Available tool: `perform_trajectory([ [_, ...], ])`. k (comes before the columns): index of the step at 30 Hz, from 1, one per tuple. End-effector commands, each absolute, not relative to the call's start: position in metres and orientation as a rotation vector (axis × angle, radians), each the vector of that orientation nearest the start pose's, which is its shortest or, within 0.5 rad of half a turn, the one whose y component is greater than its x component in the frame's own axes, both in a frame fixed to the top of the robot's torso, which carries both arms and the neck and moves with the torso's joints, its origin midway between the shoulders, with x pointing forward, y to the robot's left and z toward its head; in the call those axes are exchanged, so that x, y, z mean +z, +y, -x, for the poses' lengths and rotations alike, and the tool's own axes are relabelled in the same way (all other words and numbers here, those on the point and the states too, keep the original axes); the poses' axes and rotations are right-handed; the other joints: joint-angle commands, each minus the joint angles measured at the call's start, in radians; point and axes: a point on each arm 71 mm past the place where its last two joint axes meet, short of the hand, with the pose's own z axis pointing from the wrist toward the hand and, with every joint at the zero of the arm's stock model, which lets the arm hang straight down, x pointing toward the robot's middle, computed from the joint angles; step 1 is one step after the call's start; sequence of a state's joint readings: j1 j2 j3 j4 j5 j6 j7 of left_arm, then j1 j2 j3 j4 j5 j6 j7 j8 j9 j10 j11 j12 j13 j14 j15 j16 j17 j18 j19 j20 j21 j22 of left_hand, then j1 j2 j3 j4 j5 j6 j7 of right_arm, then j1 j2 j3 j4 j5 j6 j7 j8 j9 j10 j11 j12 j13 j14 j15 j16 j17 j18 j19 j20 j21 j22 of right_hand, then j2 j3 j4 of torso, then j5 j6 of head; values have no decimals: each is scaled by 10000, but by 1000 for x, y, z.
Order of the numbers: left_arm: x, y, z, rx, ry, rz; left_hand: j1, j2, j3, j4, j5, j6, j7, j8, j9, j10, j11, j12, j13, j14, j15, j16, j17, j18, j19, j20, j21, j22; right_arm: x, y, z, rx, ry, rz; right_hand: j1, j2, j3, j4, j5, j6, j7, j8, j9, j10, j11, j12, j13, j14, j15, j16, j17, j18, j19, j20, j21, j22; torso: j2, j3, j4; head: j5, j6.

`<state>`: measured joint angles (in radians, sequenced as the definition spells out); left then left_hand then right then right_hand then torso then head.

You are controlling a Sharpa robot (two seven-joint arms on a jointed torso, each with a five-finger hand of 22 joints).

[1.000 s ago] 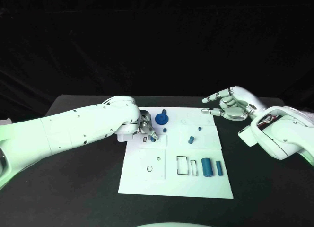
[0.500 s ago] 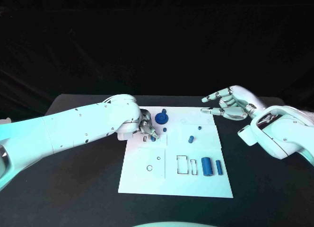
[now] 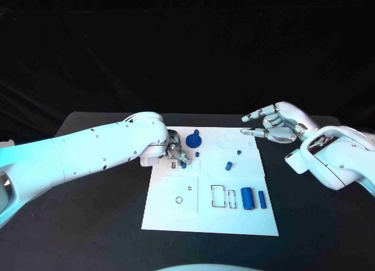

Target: Assemble the parts on the task board

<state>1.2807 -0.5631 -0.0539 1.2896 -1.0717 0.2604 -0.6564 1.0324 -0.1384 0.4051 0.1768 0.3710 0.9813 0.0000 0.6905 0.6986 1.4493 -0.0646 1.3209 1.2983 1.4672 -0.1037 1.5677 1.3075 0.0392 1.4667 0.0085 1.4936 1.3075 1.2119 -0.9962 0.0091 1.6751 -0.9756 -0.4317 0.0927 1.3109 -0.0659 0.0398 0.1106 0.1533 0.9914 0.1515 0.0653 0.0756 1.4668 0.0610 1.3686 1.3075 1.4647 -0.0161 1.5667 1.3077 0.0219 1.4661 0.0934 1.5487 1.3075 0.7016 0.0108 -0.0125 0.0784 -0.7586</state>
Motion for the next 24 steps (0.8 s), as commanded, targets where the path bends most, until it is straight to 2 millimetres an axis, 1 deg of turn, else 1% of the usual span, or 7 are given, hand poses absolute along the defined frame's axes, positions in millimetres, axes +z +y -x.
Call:
perform_trajectory([
  [1,-219,147,-517,-2263,24427,519,-94,12,-142,15,-10,87,-8,40,13,89,7,74,24,1036,-70,31,2633,-82,408,-61,43,1305,-140,-230,-463,10087,15367,-2291,-61,10,-65,14,55,-4,-25,2,12,35,22,-68,1474,1023,61,-45,2476,-87,754,19,-63,2087,-1,1,1,8,-9],
  [8,-219,148,-517,-2231,24459,472,-129,88,-573,131,-100,135,-23,32,20,121,-6,103,65,1036,-80,31,2633,-91,430,-73,62,1348,-140,-231,-463,10081,15357,-2296,-116,16,-156,70,60,-5,-25,5,13,32,21,-75,1466,1022,61,-47,2472,-85,750,19,-69,2079,-1,-3,1,14,-12],
  [11,-219,148,-516,-2242,24460,454,-152,78,-965,221,-222,163,-31,21,24,136,-9,115,87,1036,-84,31,2633,-94,436,-75,66,1363,-140,-231,-463,10078,15356,-2297,-127,16,-177,82,59,-5,-26,5,14,32,21,-75,1466,1021,60,-49,2469,-84,748,19,-70,2077,-3,-2,2,8,-11],
  [14,-218,148,-516,-2273,24409,487,-152,123,-1333,329,-876,194,-26,10,27,147,-10,121,103,1036,-78,31,2633,-97,444,-75,71,1380,-140,-231,-463,10079,15353,-2297,-144,16,-209,99,59,-6,-27,5,14,31,21,-79,1463,1020,60,-52,2464,-82,745,19,-74,2070,-1,-5,0,7,-6],
  [17,-217,149,-516,-2319,24278,625,-161,204,-1720,512,-1656,213,-21,-8,29,154,-4,126,119,1036,-73,31,2633,-99,448,-68,73,1393,-140,-231,-463,10080,15353,-2300,-171,17,-261,129,56,-6,-28,7,15,31,21,-79,1462,1021,60,-51,2466,-83,745,19,-74,2070,0,-8,5,6,1],
  [22,-216,152,-517,-2384,24078,856,-228,279,-2263,872,-2044,242,-37,8,56,168,0,144,145,1036,-79,31,2633,-103,460,-67,83,1422,-140,-231,-463,10073,15358,-2314,-184,18,-285,143,54,-4,-29,8,16,33,20,-75,1463,1019,60,-55,2459,-81,742,18,-77,2065,-4,-12,13,-7,1],
  [24,-215,153,-517,-2415,23997,946,-239,320,-2503,1027,-2301,246,-33,17,70,169,-10,145,150,1036,-79,31,2633,-105,465,-71,86,1432,-140,-231,-464,10081,15366,-2334,-194,19,-306,154,53,-3,-29,9,17,30,20,-82,1459,1017,59,-60,2451,-80,740,18,-80,2061,-9,-8,6,10,-1],
])
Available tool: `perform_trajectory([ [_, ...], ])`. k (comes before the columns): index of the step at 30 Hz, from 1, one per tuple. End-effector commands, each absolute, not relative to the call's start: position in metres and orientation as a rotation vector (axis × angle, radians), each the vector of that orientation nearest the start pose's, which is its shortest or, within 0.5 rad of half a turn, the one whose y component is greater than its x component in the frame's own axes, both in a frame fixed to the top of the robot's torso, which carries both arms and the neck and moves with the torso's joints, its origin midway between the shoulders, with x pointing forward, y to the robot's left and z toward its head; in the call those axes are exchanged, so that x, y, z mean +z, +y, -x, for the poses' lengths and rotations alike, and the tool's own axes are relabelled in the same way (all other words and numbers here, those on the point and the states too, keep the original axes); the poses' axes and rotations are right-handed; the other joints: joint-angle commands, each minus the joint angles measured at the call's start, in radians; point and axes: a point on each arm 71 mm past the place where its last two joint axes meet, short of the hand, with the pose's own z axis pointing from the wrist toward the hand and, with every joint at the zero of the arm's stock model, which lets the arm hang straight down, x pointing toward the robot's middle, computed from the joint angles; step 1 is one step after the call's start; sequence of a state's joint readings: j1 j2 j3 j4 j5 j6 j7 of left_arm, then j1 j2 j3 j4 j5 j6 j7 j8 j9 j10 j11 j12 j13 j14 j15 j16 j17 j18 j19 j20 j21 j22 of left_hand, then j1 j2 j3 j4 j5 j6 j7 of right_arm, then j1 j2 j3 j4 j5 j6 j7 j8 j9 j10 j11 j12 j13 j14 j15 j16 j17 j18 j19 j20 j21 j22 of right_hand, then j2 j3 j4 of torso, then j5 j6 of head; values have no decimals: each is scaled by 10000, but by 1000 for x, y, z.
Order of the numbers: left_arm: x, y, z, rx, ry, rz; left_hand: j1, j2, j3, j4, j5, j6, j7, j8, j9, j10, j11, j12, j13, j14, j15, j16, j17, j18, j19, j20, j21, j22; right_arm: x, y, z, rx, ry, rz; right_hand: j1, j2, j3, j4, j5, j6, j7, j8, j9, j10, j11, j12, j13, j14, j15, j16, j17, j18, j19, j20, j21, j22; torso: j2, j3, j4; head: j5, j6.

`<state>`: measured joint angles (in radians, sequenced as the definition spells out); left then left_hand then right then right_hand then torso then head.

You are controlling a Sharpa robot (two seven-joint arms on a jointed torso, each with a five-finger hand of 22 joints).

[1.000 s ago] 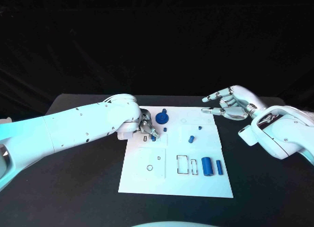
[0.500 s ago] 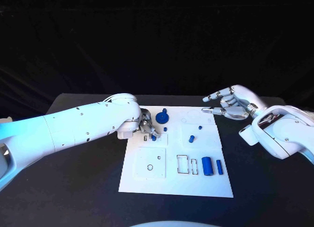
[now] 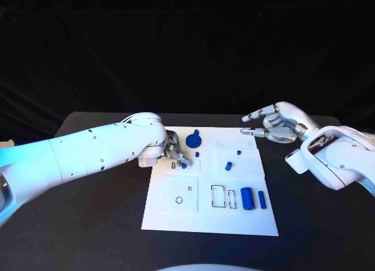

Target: Assemble the parts on the task board

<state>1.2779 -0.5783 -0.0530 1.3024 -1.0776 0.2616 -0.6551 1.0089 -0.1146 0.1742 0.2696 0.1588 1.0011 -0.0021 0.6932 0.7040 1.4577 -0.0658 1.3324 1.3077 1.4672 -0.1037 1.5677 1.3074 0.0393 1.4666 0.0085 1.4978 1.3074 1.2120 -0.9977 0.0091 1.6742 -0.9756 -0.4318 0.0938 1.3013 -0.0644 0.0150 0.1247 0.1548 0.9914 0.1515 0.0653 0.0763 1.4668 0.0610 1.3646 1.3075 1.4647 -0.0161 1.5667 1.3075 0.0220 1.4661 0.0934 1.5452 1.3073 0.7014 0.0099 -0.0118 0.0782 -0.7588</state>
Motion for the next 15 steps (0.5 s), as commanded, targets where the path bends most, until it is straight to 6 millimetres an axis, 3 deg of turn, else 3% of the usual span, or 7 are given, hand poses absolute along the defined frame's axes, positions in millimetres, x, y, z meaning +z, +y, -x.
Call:
perform_trajectory([
  [1,-214,154,-517,-2428,23968,977,7,98,-269,132,-228,47,-16,-8,20,88,7,35,62,1036,-82,31,2634,-106,467,-73,45,1437,-140,-231,-464,10083,15367,-2340,-98,4,-57,14,38,-2,-29,9,9,30,20,-42,1459,1017,59,-60,2454,-81,740,18,-45,2063,-5,1,3,15,4],
  [15,-203,158,-512,-3452,23682,2042,-121,179,-1168,213,-568,-68,20,6,69,10,25,-71,-36,1036,-78,31,2634,-77,412,-81,-30,1331,-141,-232,-465,10067,15390,-2420,-104,6,-68,20,39,-2,-30,10,10,32,20,-40,1460,1016,59,-62,2450,-81,739,18,-46,2060,-9,10,0,13,39],
])
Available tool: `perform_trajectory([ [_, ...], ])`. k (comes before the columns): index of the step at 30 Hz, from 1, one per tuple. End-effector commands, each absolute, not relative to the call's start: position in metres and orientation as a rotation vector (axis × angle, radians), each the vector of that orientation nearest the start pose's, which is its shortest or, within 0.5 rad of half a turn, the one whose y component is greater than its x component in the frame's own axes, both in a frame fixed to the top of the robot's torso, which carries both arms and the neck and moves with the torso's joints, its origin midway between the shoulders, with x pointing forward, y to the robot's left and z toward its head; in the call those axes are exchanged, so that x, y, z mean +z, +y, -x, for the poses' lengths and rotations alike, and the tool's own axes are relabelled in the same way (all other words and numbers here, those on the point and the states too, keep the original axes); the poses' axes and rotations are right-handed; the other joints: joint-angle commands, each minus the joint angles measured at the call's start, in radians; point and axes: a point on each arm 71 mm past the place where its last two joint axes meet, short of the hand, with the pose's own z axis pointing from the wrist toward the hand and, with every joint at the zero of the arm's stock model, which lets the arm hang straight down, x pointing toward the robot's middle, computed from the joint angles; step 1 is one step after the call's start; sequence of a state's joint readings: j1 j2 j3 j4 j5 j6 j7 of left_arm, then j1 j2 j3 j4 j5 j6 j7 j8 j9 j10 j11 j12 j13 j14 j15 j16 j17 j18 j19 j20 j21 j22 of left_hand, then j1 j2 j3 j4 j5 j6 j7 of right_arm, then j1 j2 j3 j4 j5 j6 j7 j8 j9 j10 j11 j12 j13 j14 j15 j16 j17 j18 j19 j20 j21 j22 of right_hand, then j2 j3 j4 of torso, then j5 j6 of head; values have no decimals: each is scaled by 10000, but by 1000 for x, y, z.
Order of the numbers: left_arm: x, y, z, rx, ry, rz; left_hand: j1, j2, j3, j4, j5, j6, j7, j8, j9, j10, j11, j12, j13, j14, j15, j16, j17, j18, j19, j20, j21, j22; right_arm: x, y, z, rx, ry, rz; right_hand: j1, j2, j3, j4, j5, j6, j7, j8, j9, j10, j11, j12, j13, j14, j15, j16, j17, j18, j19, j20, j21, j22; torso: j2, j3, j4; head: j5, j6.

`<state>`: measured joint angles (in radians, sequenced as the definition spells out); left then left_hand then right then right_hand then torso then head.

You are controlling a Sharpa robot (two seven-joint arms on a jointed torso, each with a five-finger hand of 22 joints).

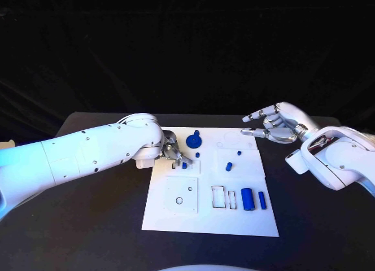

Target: Assemble the parts on the task board

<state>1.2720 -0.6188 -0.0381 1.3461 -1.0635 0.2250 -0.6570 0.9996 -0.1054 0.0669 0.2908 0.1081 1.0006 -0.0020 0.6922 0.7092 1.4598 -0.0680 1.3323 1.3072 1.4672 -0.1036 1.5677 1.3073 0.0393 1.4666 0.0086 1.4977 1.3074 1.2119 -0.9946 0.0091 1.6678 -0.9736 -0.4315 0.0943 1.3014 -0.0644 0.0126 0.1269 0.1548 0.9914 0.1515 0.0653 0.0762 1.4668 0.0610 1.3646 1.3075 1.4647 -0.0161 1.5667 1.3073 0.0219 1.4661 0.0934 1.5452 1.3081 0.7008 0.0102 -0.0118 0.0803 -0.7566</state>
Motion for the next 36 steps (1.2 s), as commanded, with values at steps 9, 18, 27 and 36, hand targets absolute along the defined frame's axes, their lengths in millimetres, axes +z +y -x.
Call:
perform_trajectory([
  [9,-181,167,-514,-4298,23531,2908,305,40,-926,8,-53,-621,220,-245,-74,-439,208,-624,-590,1036,18,31,2635,49,137,1,-383,796,-143,-233,-467,10049,15447,-2511,-111,8,-56,5,40,-1,-30,10,12,33,19,-37,1461,1015,58,-64,2448,-79,738,18,-48,2050,-7,21,-11,27,90],
  [18,-149,194,-533,-3244,23956,1885,1540,453,-1025,-38,185,-1085,617,-1290,-961,-848,544,-1098,-1107,1036,291,31,2635,178,-144,255,-808,229,-145,-234,-467,10019,15492,-2560,-113,15,-71,13,45,2,-32,12,13,38,18,-28,1465,1016,58,-63,2450,-80,739,18,-47,2053,2,16,-2,45,119],
  [27,-143,203,-567,-2351,23491,2399,1490,657,-1410,5,91,-1072,768,-1858,-1636,-1142,682,-1478,-1533,1036,409,31,2635,222,-226,375,-975,40,-146,-232,-468,10048,15495,-2552,-103,27,-78,14,60,4,-33,13,14,38,17,-29,1464,1016,57,-64,2448,-80,740,17,-46,2054,28,-2,-25,99,195],
  [36,-156,200,-580,-1592,23682,2352,1438,710,-1607,8,65,-723,691,-1731,-1703,-1053,630,-1337,-1428,1036,385,31,2635,196,-142,374,-893,177,-147,-229,-468,10093,15519,-2532,-74,56,-94,14,101,4,-35,13,15,35,15,-35,1459,1016,54,-63,2451,-80,740,16,-47,2054,79,-18,-66,154,203],
])
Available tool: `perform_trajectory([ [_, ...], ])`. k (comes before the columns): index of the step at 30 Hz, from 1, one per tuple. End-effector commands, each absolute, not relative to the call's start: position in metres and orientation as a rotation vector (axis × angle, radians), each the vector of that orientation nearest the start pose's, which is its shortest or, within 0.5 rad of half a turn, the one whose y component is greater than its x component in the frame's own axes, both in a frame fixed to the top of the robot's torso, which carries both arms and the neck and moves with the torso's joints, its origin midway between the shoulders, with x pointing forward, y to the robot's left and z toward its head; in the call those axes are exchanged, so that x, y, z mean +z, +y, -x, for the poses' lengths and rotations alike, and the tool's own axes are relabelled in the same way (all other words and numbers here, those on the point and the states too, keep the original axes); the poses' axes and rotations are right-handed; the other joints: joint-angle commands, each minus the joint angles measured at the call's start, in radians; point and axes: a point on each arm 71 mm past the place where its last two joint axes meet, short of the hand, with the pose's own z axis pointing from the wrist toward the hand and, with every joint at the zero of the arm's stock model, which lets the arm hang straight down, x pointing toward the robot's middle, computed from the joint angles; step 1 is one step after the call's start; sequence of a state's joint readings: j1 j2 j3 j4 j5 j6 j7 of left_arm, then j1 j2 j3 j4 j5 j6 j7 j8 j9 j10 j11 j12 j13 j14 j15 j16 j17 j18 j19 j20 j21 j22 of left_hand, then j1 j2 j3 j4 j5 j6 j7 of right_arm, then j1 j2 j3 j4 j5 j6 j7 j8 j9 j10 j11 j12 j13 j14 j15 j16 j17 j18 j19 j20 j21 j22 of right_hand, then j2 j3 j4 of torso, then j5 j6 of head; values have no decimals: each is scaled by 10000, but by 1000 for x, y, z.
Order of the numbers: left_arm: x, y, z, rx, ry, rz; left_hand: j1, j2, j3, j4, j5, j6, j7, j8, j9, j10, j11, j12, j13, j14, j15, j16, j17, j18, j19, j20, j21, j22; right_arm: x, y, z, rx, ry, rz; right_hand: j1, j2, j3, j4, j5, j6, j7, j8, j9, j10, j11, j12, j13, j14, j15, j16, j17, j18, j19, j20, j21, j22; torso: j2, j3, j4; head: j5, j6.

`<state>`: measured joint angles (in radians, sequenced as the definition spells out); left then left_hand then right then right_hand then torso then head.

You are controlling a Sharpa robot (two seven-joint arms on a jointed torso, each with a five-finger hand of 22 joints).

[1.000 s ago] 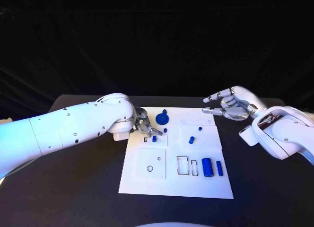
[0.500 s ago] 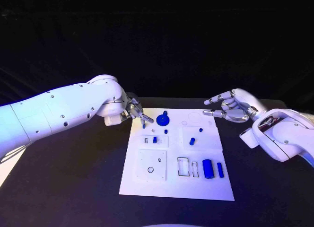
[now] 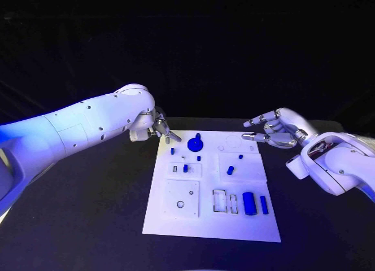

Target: Assemble the parts on the task board

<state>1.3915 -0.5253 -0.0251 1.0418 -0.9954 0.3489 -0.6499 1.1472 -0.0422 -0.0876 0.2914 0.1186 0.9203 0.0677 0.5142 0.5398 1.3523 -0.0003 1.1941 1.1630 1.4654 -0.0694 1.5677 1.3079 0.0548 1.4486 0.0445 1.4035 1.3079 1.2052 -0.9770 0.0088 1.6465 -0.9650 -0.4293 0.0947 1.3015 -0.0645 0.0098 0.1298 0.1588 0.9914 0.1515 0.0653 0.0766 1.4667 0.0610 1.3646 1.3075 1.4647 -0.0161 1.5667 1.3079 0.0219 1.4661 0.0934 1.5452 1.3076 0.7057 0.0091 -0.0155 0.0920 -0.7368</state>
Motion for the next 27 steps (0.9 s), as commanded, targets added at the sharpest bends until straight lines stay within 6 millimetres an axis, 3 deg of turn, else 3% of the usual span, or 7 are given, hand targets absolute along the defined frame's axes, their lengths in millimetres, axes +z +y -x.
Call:
perform_trajectory([
  [1,-158,200,-581,-1528,23702,2348,-40,79,-70,4,-41,89,-9,54,-9,25,-50,50,19,1054,41,31,2629,39,42,13,54,179,-147,-229,-468,10098,15521,-2530,-75,57,-66,-14,61,4,-35,12,10,35,15,-35,1460,1016,54,-63,2446,-80,740,16,-47,2058,35,-7,-33,49,3],
  [13,-173,190,-582,-1484,23959,2117,-51,157,-130,5,-41,197,-53,127,5,86,-88,136,88,1054,13,31,2629,12,108,-9,133,301,-147,-227,-469,10151,15513,-2506,-42,88,-79,-16,105,2,-35,11,11,33,13,-40,1455,1014,53,-68,2438,-78,734,14,-53,2047,31,-7,-43,54,-16],
  [27,-177,193,-583,-1262,24059,2217,97,270,-168,-36,-20,288,-109,231,57,117,-137,174,107,1054,-29,31,2629,3,133,-48,160,347,-147,-227,-469,10145,15514,-2512,-26,98,-87,-19,126,-1,-34,9,10,34,13,-39,1456,1014,52,-69,2435,-77,732,13,-55,2043,28,2,-29,100,-49],
])
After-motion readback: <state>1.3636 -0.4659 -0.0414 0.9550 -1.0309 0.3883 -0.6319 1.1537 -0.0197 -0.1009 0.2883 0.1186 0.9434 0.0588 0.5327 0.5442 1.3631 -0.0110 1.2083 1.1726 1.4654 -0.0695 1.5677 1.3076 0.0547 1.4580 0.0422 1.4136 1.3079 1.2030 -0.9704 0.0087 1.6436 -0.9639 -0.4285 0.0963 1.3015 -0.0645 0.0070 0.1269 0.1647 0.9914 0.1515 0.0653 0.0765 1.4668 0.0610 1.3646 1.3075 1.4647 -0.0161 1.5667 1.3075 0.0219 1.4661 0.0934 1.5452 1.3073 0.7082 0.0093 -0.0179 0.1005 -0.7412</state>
